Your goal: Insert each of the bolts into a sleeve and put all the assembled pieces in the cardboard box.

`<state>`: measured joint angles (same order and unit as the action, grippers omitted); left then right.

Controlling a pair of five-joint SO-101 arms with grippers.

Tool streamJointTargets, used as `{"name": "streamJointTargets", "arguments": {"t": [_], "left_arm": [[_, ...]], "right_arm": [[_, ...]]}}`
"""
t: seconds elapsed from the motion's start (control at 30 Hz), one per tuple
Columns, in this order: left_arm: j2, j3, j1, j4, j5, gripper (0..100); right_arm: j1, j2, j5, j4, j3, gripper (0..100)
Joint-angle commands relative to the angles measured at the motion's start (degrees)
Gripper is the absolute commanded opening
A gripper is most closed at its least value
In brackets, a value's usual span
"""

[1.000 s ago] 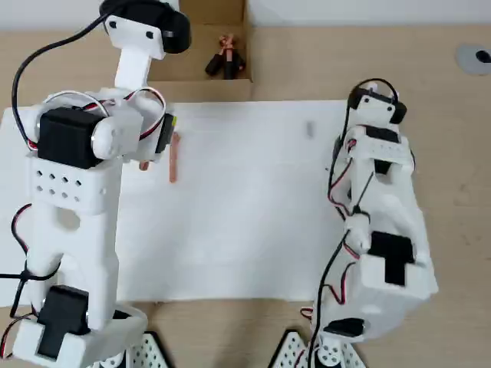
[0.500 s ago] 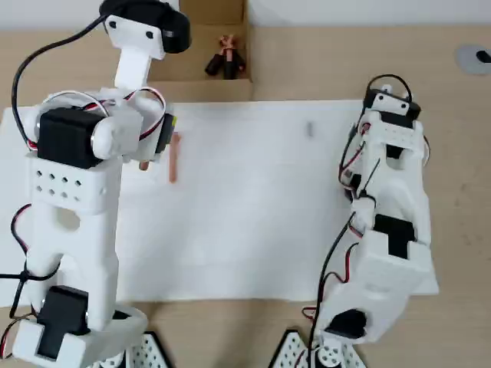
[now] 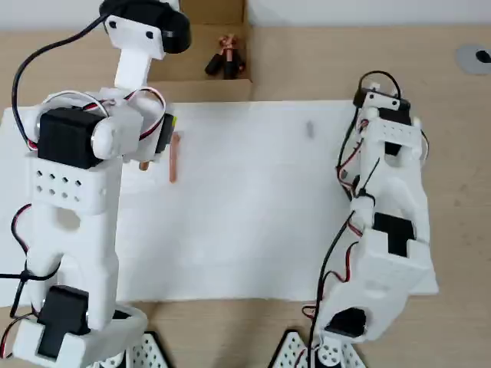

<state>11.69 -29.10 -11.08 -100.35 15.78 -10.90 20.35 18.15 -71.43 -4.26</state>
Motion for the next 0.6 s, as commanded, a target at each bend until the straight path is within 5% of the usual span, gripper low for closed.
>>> {"name": "streamJointTargets", "arguments": {"t": [0.0, 0.57], "left_arm": [[2.33, 0.0, -0.18, -0.09, 0.26, 1], [2.33, 0.0, -0.26, -0.09, 0.26, 1]], "right_arm": [[0.57, -4.09, -0.09, -1.23, -2.15, 20.8], [0.4, -4.53, -0.44, 4.4, -10.24, 19.9]]}}
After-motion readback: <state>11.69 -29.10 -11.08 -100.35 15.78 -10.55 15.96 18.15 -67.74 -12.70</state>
